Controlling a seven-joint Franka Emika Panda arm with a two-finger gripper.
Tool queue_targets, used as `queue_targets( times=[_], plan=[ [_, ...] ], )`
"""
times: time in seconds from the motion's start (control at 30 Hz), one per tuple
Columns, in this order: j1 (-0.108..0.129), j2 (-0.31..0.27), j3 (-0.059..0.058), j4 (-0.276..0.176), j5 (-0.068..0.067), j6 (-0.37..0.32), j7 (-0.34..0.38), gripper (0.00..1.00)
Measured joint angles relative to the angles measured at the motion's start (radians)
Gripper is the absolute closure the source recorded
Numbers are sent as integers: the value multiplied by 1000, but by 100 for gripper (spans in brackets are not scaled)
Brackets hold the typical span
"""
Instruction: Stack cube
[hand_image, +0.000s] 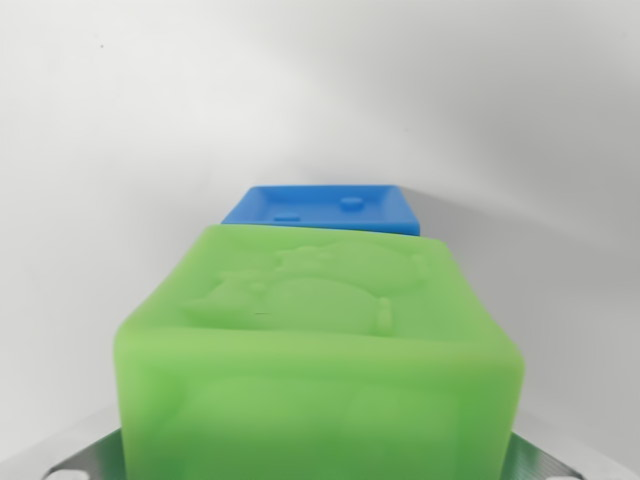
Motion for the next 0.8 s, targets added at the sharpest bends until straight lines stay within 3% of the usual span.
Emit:
queue_targets(
  times=[0.73,0.77,0.8],
  plan=[
    [4,36,-4,7,-1,32,0,100],
    [4,36,-4,7,-1,32,0,0],
    [4,36,-4,7,-1,32,0,0]
  ],
)
